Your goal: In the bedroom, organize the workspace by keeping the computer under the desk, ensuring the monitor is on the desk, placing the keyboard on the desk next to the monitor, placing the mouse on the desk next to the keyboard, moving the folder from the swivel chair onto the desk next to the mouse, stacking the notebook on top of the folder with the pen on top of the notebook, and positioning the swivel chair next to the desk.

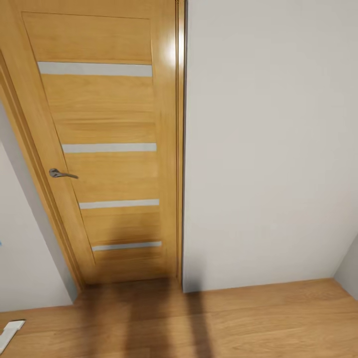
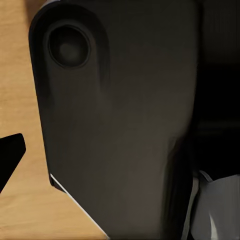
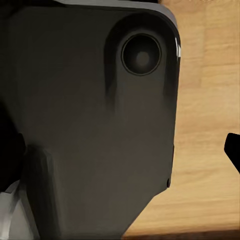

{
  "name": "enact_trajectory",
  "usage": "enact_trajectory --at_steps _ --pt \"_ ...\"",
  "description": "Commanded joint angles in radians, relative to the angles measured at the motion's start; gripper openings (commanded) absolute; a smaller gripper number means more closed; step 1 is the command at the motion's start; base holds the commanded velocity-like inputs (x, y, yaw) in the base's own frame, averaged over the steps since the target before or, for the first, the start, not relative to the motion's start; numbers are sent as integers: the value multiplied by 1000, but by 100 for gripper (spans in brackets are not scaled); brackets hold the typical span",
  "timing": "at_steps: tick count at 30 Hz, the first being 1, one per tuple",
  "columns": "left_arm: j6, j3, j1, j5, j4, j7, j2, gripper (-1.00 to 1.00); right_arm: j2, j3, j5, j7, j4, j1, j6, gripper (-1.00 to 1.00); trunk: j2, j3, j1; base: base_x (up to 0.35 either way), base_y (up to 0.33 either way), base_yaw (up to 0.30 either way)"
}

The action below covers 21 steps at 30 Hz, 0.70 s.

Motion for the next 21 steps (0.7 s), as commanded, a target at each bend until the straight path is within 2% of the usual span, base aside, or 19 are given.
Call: enact_trajectory --at_steps 1,7,12,21 --pt "0 0 0 0 -1 -1 0 100 0 -2 0 0 0 0 -3 100 7 2 -4 0 0 66" --pt "0 0 0 2 -1 0 0 100 0 -2 0 0 0 0 -43 100 49 21 -27 0 0 146" --pt "0 3 0 4 -1 0 0 100 0 -2 -1 0 1 0 -95 100 84 37 -46 0 0 230" --pt "-3 6 0 6 -3 0 1 100 -1 -3 0 0 -1 0 -134 100 147 65 -81 0 0 243"
